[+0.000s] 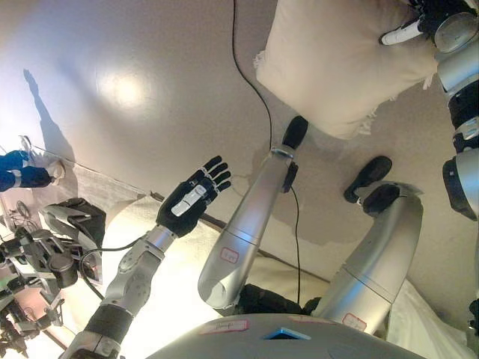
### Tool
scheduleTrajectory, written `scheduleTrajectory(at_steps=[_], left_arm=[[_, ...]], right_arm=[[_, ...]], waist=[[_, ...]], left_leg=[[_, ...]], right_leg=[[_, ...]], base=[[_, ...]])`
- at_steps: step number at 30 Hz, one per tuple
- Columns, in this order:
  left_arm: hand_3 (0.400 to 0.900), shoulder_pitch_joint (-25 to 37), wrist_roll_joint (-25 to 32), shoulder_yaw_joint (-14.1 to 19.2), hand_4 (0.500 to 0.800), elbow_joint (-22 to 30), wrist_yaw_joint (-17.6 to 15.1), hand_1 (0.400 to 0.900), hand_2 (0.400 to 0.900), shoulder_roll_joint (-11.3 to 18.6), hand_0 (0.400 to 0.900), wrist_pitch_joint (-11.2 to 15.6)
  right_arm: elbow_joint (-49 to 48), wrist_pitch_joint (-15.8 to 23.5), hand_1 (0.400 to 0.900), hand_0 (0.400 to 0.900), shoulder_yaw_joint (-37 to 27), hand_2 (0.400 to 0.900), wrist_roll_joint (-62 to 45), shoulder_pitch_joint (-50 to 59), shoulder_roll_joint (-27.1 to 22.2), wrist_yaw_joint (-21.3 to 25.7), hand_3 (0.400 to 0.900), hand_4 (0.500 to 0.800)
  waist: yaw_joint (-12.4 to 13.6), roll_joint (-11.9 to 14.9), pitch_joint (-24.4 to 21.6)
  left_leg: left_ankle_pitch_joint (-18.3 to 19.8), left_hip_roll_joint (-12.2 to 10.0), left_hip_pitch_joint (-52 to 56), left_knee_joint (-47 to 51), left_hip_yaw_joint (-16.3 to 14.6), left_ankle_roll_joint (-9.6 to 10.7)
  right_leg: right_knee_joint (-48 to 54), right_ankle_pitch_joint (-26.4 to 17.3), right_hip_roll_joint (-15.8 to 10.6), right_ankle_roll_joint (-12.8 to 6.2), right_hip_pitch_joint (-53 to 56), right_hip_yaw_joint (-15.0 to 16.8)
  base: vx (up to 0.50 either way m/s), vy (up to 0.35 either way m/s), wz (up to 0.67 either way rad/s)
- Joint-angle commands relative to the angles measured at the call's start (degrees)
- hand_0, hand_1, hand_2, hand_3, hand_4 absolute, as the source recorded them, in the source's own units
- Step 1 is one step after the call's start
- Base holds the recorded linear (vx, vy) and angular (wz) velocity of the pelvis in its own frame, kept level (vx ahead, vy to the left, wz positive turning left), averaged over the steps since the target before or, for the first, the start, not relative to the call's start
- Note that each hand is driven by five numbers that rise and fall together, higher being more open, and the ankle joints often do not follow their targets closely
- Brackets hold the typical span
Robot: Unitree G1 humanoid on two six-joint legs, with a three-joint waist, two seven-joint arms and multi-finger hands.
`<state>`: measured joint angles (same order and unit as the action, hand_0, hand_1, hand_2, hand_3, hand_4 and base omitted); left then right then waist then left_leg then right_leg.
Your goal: Pick up the pillow and put it on the sofa.
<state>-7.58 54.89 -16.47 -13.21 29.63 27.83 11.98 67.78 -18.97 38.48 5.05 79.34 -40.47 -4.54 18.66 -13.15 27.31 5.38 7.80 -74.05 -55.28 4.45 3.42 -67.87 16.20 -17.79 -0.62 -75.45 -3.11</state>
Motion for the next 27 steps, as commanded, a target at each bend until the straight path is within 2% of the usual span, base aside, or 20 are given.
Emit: scheduleTrajectory(at_steps=[1,7,16,21,23,27], left_arm=[[0.900,-2.4,2.9,0.9,0.800,1.0,-0.3,0.900,0.900,2.7,0.900,3.9],[0.900,-3.2,3.0,1.6,0.800,3.7,-0.2,0.900,0.900,3.3,0.900,4.4],[0.900,-3.5,1.0,1.1,0.800,3.9,-3.0,0.900,0.900,4.1,0.900,3.7],[0.900,-2.8,-2.6,0.5,0.800,0.3,-6.6,0.900,0.900,4.2,0.900,1.0],[0.900,-2.0,-4.4,0.3,0.800,-2.4,-8.1,0.900,0.900,4.3,0.900,-1.9],[0.900,-0.1,-6.1,0.4,0.800,-9.1,-8.0,0.900,0.900,3.9,0.900,-5.1]], right_arm=[[-3.5,3.7,0.400,0.400,4.7,0.400,-0.3,4.3,-4.9,3.8,0.400,0.500],[-4.9,2.6,0.400,0.400,4.6,0.400,-1.2,3.6,-6.1,4.9,0.400,0.500],[-3.8,6.0,0.400,0.400,2.8,0.400,-1.9,1.0,-6.3,4.0,0.400,0.500],[-3.7,9.3,0.400,0.400,0.5,0.400,-2.2,-2.7,-5.5,2.4,0.400,0.500],[-4.5,10.6,0.400,0.400,-0.4,0.400,-2.1,-5.2,-5.3,1.3,0.400,0.500],[-6.0,12.8,0.400,0.400,-1.1,0.400,-0.5,-8.8,-5.4,0.5,0.400,0.500]], waist=[[-0.1,-7.0,2.5],[0.0,-6.5,2.5],[0.3,-4.9,2.5],[0.1,-2.8,2.5],[-0.3,-1.3,2.5],[-0.9,1.3,2.5]], left_leg=[[3.3,-0.3,0.3,0.2,-3.4,-4.5],[3.3,-0.4,0.7,0.2,-3.3,-4.8],[3.4,-1.3,7.3,3.6,-2.9,-4.6],[1.9,-2.9,17.4,11.9,-2.3,-3.6],[0.8,-3.5,22.8,16.5,-1.9,-3.1],[-0.4,-4.5,31.2,22.8,-1.9,-2.4]], right_leg=[[1.5,1.2,1.4,1.52,0.9,-2.4],[2.0,1.0,1.5,1.87,1.8,-3.1],[6.3,0.1,1.3,1.68,9.5,-6.1],[14.9,-1.5,1.8,0.61,20.4,-8.9],[19.9,-2.5,2.1,-0.03,26.0,-10.2],[28.1,-4.5,1.9,-0.94,35.5,-12.8]], base=[[-0.02,0.000,-0.04],[-0.02,-0.009,0.01],[-0.01,-0.029,-0.03],[0.01,-0.052,-0.07],[0.02,-0.067,-0.07],[0.05,-0.075,-0.05]])
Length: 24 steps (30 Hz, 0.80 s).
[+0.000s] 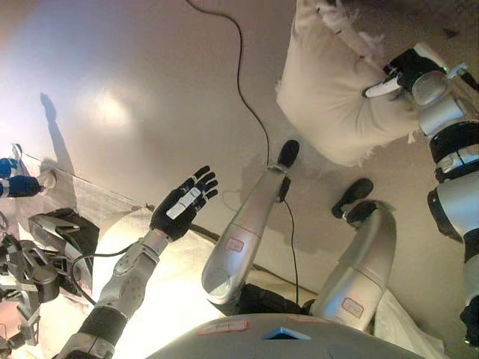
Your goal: Pick up the pillow and put it on the sofa.
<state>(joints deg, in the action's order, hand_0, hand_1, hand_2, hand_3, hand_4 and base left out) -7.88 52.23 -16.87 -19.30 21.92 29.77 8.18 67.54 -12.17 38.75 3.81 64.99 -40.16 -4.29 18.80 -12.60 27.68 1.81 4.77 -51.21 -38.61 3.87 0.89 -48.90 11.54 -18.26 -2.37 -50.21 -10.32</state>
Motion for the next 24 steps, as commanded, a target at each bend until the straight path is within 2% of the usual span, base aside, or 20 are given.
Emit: scheduleTrajectory(at_steps=[1,3,7,11,15,16,18,19,24], left_arm=[[0.900,0.6,-4.1,0.5,0.800,-4.8,-0.4,0.900,0.900,1.7,0.900,-1.8],[0.900,1.5,-5.9,0.1,0.800,-8.6,-0.3,0.900,0.900,1.2,0.900,-2.1],[0.900,3.7,-9.4,-0.8,0.800,-14.7,-1.5,0.900,0.900,-0.1,0.900,-4.2],[0.900,5.8,-11.6,-1.2,0.800,-20.5,-4.1,0.900,0.900,-1.6,0.900,-5.8],[0.900,6.3,-16.3,0.3,0.800,-26.4,-6.1,0.900,0.900,-3.5,0.900,-8.3],[0.900,6.4,-17.6,0.7,0.800,-28.9,-6.2,0.900,0.900,-4.1,0.900,-8.4],[0.900,6.4,-20.6,1.9,0.800,-33.9,-6.7,0.900,0.900,-5.4,0.900,-9.1],[0.900,6.4,-20.8,2.0,0.800,-34.2,-6.7,0.900,0.900,-5.5,0.900,-9.1],[0.900,5.4,-25.8,4.3,0.800,-42.1,-6.7,0.900,0.900,-7.6,0.900,-9.9]], right_arm=[[-6.3,6.6,0.400,0.400,-1.3,0.400,1.0,5.0,-6.0,-0.2,0.400,0.500],[-7.6,7.2,0.400,0.400,-1.5,0.400,2.0,4.3,-6.5,-1.1,0.400,0.500],[-10.2,8.2,0.400,0.400,-0.9,0.400,3.2,3.8,-7.6,-3.4,0.400,0.500],[-13.8,10.5,0.400,0.400,0.0,0.400,5.2,2.8,-8.7,-5.7,0.400,0.500],[-21.3,11.3,0.400,0.400,0.1,0.400,5.7,0.3,-11.1,-8.8,0.400,0.500],[-22.7,11.9,0.400,0.400,0.0,0.400,5.8,-0.1,-11.8,-9.6,0.400,0.500],[-25.8,13.2,0.400,0.400,-0.3,0.400,6.4,-0.9,-13.4,-11.5,0.400,0.500],[-26.1,13.2,0.400,0.400,-0.3,0.400,6.4,-1.0,-13.5,-11.6,0.400,0.500],[-30.7,14.9,0.400,0.400,-0.2,0.400,5.6,1.0,-16.1,-12.9,0.400,0.500]], waist=[[-1.2,1.5,2.1],[-1.7,2.8,2.1],[-2.4,5.8,0.6],[-3.7,8.5,-2.1],[-5.1,11.2,-5.5],[-5.4,11.7,-6.6],[-6.1,13.2,-9.1],[-6.1,13.2,-9.2],[-6.8,15.2,-14.7]], left_leg=[[2.9,-1.7,10.3,7.4,-1.4,0.2],[2.5,-2.1,13.7,9.6,-1.6,0.4],[1.9,-2.9,19.4,13.5,-1.7,0.7],[1.5,-4.2,24.6,17.1,-2.0,1.2],[1.2,-5.2,31.4,22.0,-2.1,2.0],[-0.5,-5.4,32.6,23.7,-2.6,1.8],[-0.7,-6.3,36.7,27.1,-3.0,2.3],[-0.7,-6.3,37.1,27.4,-3.1,2.3],[-1.4,-7.2,43.7,33.4,-3.2,3.2]], right_leg=[[10.7,-0.3,2.4,0.67,12.5,-6.2],[13.5,-1.0,2.6,0.36,16.3,-7.1],[19.1,-2.5,3.8,-0.09,22.7,-8.2],[24.2,-3.7,5.9,-0.35,28.2,-8.2],[31.2,-4.9,7.9,-0.77,35.7,-8.0],[33.5,-6.8,8.0,-0.45,37.2,-8.8],[37.2,-7.3,8.7,-0.74,41.6,-8.9],[37.6,-7.4,8.8,-0.75,42.0,-9.0],[43.5,-8.6,10.5,-1.34,48.3,-8.3]], base=[[0.06,-0.074,-0.09],[0.06,-0.068,-0.08],[0.08,-0.080,-0.09],[0.10,-0.067,-0.07],[0.17,-0.066,-0.05],[0.16,-0.025,-0.04],[0.22,-0.033,-0.04],[0.25,-0.037,-0.06],[0.25,-0.033,-0.01]])
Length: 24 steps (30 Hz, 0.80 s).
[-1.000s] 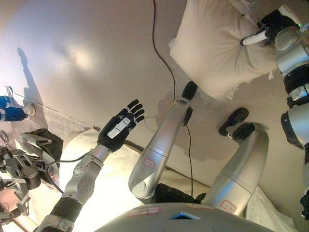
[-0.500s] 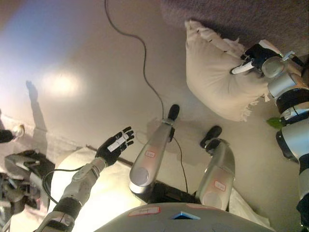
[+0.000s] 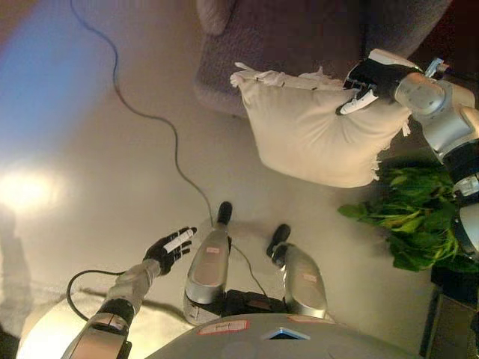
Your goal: Pick up the pillow and put it on the sofa.
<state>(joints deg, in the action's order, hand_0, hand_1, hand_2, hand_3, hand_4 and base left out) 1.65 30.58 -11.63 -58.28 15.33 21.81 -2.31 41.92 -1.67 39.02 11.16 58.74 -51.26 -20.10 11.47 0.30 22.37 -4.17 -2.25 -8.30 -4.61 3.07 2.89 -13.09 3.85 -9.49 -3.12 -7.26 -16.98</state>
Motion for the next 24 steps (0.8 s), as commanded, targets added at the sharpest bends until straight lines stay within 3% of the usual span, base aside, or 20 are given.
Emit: scheduleTrajectory(at_steps=[1,9,18,24], left_arm=[[0.900,-4.4,-4.9,-0.9,0.800,-3.9,-0.1,0.900,0.900,0.1,0.900,0.7],[0.900,-6.9,-8.3,0.7,0.800,-7.4,0.1,0.900,0.900,-0.9,0.900,0.5],[0.900,-8.0,-11.3,1.7,0.800,-10.7,0.4,0.900,0.900,-1.8,0.900,1.2],[0.900,-7.8,-11.8,0.4,0.800,-10.7,0.6,0.900,0.900,-1.5,0.900,1.2]], right_arm=[[-5.2,4.7,0.400,0.400,-0.4,0.400,-2.2,8.1,-5.4,2.9,0.400,0.500],[0.2,2.9,0.400,0.400,3.8,0.400,-10.1,19.3,-7.8,1.8,0.400,0.500],[15.2,-0.4,0.400,0.400,4.1,0.400,-15.9,24.4,-4.7,-5.4,0.400,0.500],[22.8,-4.2,0.400,0.400,3.6,0.400,-16.6,26.1,-2.4,-7.1,0.400,0.500]], waist=[[0.5,2.5,-10.1],[1.6,4.0,-15.0],[3.4,4.5,-18.0],[5.3,3.9,-17.3]], left_leg=[[4.4,-0.4,1.6,0.1,-2.3,1.3],[2.3,-0.9,5.7,6.5,-1.4,2.7],[2.3,-1.3,8.2,8.2,-1.1,3.2],[1.9,-1.3,7.4,8.1,0.6,3.4]], right_leg=[[8.3,-1.1,1.9,-0.64,6.0,-1.6],[15.4,-4.0,2.8,-2.00,10.4,-2.6],[18.0,-4.4,3.0,-2.17,13.2,-3.7],[18.1,-4.4,3.1,-2.02,13.1,-4.3]], base=[[0.20,-0.025,0.07],[0.13,-0.014,0.13],[0.12,0.002,0.09],[0.06,-0.030,0.13]])
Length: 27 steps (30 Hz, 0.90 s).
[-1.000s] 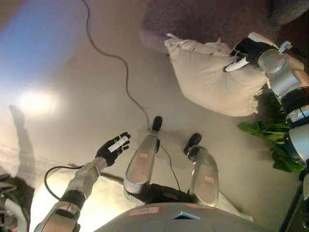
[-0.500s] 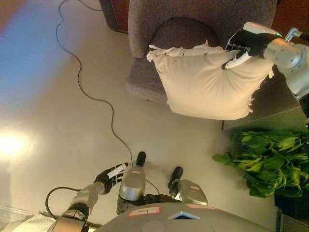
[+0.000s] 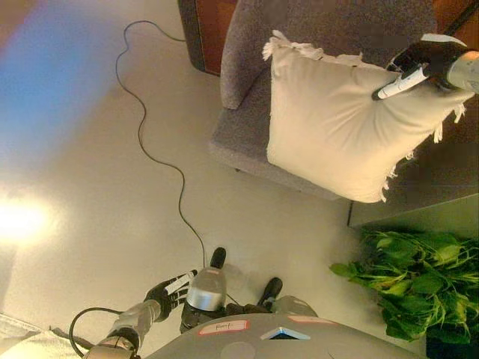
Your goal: Pick up the pillow and put it on the sofa.
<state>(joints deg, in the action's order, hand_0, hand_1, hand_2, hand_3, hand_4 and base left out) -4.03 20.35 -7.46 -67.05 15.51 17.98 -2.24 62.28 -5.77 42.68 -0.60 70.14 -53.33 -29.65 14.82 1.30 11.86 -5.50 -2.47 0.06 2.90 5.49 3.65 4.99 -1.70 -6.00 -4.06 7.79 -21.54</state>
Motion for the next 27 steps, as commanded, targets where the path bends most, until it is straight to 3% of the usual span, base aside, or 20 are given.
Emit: scheduleTrajectory(at_steps=[1,7,13,14,15,27], left_arm=[[0.900,-1.8,-1.2,-4.0,0.800,-1.9,0.5,0.900,0.900,2.4,0.900,1.3],[0.900,0.1,1.7,-4.9,0.800,0.0,2.1,0.900,0.900,3.8,0.900,3.0],[0.900,-0.3,3.4,-5.8,0.800,3.6,2.9,0.900,0.900,4.5,0.900,3.6],[0.900,-0.2,3.8,-5.9,0.800,4.0,3.2,0.900,0.900,4.7,0.900,3.6],[0.900,-0.2,4.2,-5.9,0.800,4.4,3.5,0.900,0.900,4.9,0.900,3.5],[0.900,-2.6,5.3,-5.2,0.800,7.4,5.3,0.900,0.900,6.2,0.900,3.0]], right_arm=[[3.1,-1.1,0.400,0.400,0.1,0.400,-5.5,15.2,0.0,3.1,0.400,0.500],[6.1,-4.9,0.400,0.400,1.2,0.400,-9.4,18.9,0.7,6.7,0.400,0.500],[7.8,-5.9,0.400,0.400,2.1,0.400,-9.2,22.1,-0.2,9.3,0.400,0.500],[8.1,-6.8,0.692,0.692,2.8,0.692,-8.9,23.0,-0.3,11.2,0.692,0.675],[8.5,-8.0,0.900,0.900,3.1,0.900,-8.1,23.8,-0.3,12.3,0.900,0.800],[11.0,-9.7,0.900,0.900,9.5,0.900,-0.9,29.1,-2.5,13.7,0.900,0.800]], waist=[[2.1,2.7,-6.4],[3.2,1.1,-2.1],[4.1,-1.1,0.9],[4.2,-1.5,1.3],[4.3,-1.8,1.6],[4.5,-2.7,0.9]], left_leg=[[3.1,-1.1,-1.4,0.6,-1.6,2.7],[2.0,-0.8,-5.1,0.9,0.5,2.6],[1.6,-0.6,-7.0,1.2,1.6,2.8],[1.5,-0.6,-7.5,1.3,1.6,2.9],[1.4,-0.6,-7.8,1.3,1.7,2.9],[1.1,-0.9,-7.8,1.5,1.2,3.5]], right_leg=[[0.0,1.1,-0.5,-1.07,-2.3,0.2],[0.0,0.6,-0.7,-1.04,-5.4,0.3],[0.0,0.5,-1.1,-1.09,-7.3,0.3],[0.0,0.4,-1.3,-1.14,-7.7,0.3],[0.0,0.3,-1.4,-1.21,-8.1,0.2],[-0.2,0.4,-2.0,-1.45,-8.2,-0.3]], base=[[-0.06,-0.057,0.12],[-0.15,-0.054,0.09],[-0.08,-0.024,0.04],[-0.08,-0.004,0.05],[-0.08,0.008,0.03],[0.01,0.024,0.01]])
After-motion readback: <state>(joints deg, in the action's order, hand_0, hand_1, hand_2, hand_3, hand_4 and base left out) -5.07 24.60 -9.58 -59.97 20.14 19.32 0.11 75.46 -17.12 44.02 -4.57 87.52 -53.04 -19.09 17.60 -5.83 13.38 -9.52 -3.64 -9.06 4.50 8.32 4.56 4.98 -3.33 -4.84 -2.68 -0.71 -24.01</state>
